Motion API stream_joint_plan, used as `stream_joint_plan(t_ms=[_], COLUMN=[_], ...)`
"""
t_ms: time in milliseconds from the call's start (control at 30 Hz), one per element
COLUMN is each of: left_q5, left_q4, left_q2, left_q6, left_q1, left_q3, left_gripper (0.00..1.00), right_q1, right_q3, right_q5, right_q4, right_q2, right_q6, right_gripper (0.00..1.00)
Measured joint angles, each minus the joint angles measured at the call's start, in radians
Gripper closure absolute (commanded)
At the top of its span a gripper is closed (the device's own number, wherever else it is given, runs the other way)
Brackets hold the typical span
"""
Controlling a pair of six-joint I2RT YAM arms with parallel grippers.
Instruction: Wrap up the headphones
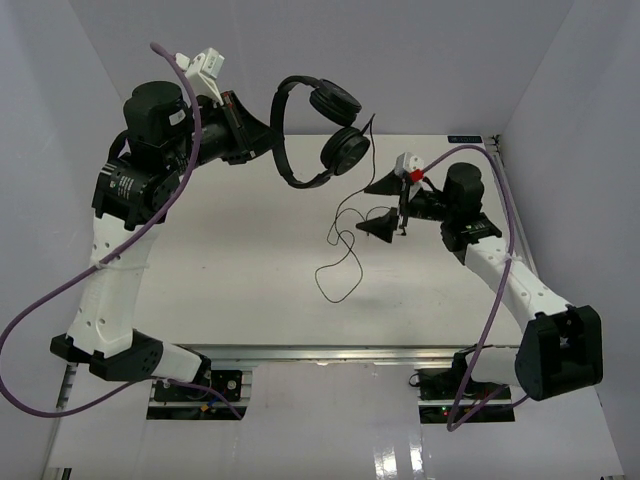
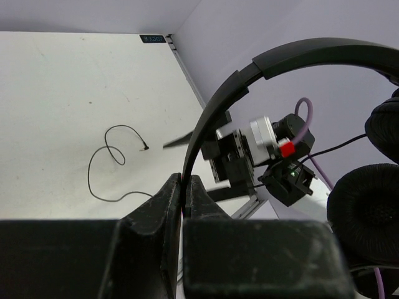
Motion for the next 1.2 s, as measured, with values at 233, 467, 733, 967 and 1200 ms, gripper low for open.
stream_joint_plan(t_ms=[233,467,733,967,1200], left_q5=[0.012,0.02,-0.038,-0.102,-0.142], left_q4=[-0.005,-0.005,0.012,0.061,0.14], left_q2=[0.012,0.012,-0.004,-0.011,0.015], left_q6=[-0.014,-0.026,-0.051,-0.082,-0.11], left_q1=[0.0,0.0,0.0,0.0,0.0], left_q3=[0.0,0.0,-0.009,-0.003,-0.053], left_gripper=[1.0,1.0,1.0,1.0,1.0], right_q1=[0.218,0.223,0.222,0.222,0.222], right_q3=[0.038,0.067,-0.055,-0.121,-0.02], right_q5=[-0.119,-0.013,-0.034,-0.056,0.106], right_q4=[-0.168,-0.117,-0.021,-0.099,-0.407], right_q2=[-0.039,0.022,-0.003,-0.133,-0.23], right_q6=[-0.175,-0.077,0.0,-0.057,-0.222], right_gripper=[0.04,0.47,0.82,0.92,0.92])
